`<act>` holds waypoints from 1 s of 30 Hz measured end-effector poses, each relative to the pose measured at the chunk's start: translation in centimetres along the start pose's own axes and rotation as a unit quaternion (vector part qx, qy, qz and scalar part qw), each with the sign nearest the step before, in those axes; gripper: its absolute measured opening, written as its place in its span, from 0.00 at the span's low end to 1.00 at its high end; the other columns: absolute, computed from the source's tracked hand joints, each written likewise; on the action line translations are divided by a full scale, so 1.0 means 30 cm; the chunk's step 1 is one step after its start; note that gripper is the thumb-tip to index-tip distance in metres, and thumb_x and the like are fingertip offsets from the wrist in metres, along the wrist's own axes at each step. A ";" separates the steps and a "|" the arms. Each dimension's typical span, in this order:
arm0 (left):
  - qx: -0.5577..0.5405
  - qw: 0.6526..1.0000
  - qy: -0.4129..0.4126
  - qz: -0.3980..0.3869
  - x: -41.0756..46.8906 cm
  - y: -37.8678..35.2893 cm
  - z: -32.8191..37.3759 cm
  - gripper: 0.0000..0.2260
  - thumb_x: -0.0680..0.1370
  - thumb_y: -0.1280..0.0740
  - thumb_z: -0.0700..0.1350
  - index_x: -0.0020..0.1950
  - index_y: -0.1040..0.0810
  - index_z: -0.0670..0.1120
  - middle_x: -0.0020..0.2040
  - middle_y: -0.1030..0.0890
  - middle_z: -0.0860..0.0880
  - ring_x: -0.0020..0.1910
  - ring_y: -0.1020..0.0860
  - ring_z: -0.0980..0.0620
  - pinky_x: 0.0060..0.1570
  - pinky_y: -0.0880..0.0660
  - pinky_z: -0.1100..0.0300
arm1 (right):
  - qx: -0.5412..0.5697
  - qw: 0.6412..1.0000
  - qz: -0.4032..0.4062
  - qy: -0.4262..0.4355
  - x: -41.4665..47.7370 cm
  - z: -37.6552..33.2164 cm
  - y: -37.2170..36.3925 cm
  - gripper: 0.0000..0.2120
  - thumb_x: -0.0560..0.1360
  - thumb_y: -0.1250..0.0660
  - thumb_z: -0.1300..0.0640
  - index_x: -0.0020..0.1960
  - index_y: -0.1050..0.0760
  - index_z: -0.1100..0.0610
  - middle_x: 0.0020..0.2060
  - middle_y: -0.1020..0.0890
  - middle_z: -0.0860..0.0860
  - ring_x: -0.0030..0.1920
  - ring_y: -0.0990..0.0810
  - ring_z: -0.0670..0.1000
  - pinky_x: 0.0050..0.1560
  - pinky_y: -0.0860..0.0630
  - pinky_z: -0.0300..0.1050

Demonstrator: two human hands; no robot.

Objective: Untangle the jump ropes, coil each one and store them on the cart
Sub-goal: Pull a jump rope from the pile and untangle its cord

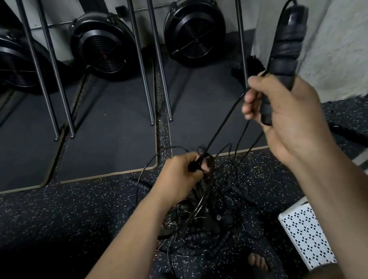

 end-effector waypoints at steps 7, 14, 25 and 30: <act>0.070 0.997 0.022 0.037 0.017 -0.007 0.012 0.09 0.84 0.33 0.42 0.47 0.21 0.55 0.35 0.17 0.53 0.32 0.20 0.55 0.30 0.27 0.68 | 0.032 0.999 0.002 -0.012 -0.008 0.013 -0.005 0.05 0.82 0.31 0.63 0.48 0.24 0.57 0.33 0.22 0.50 0.34 0.22 0.50 0.35 0.24 0.44; 0.095 0.995 0.043 -0.005 0.047 -0.020 -0.019 0.10 0.84 0.34 0.44 0.54 0.14 0.57 0.36 0.18 0.52 0.28 0.25 0.55 0.30 0.30 0.63 | 0.048 0.998 -0.017 -0.034 -0.031 0.016 -0.032 0.05 0.82 0.30 0.64 0.48 0.23 0.57 0.34 0.20 0.53 0.33 0.19 0.51 0.35 0.22 0.44; 0.130 0.990 -0.043 -0.010 0.041 -0.005 0.043 0.08 0.87 0.35 0.51 0.55 0.16 0.54 0.45 0.22 0.56 0.43 0.22 0.54 0.40 0.33 0.70 | -0.036 0.989 -0.104 -0.100 -0.020 0.136 -0.057 0.08 0.80 0.24 0.55 0.57 0.16 0.57 0.36 0.18 0.52 0.35 0.23 0.50 0.35 0.26 0.43; 0.123 0.989 -0.073 -0.025 0.005 -0.001 0.087 0.10 0.88 0.36 0.50 0.54 0.16 0.49 0.48 0.22 0.46 0.46 0.24 0.48 0.46 0.33 0.59 | -0.161 0.968 -0.148 -0.122 -0.036 0.213 -0.067 0.05 0.78 0.24 0.59 0.54 0.15 0.58 0.36 0.16 0.51 0.34 0.23 0.49 0.34 0.26 0.44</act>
Point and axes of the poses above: each hand's wrist, its own x-axis towards the middle knuckle, its own y-axis out of the back of the hand, z = x × y, the point moved 6 cm from there along x, towards the middle knuckle
